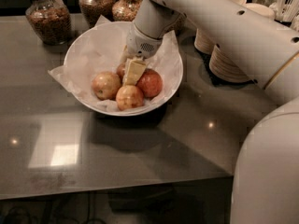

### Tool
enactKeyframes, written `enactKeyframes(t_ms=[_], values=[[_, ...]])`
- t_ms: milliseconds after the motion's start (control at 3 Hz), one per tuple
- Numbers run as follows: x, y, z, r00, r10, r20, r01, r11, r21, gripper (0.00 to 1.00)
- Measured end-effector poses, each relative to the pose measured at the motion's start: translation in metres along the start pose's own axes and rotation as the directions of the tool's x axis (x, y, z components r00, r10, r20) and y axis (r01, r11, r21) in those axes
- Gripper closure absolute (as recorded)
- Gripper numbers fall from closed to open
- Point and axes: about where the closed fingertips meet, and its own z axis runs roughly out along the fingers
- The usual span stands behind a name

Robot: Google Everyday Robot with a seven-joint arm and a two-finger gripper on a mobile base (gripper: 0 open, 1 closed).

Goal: Pick apple from white bowl

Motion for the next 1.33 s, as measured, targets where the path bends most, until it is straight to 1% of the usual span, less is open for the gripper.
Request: enactKeyframes(t_ms=[667,1000,1333], values=[[0.0,0.0,0.0,1.0,0.0,0.0,0.0,1.0,0.0,0.95],[-0.002,0.001,0.0,1.0,-0.005,0.013,0.005,1.0,-0.002,1.0],[-0.012,0.006,-0.019,0.997,-0.033,0.072,0.031,0.9993,0.022,1.0]])
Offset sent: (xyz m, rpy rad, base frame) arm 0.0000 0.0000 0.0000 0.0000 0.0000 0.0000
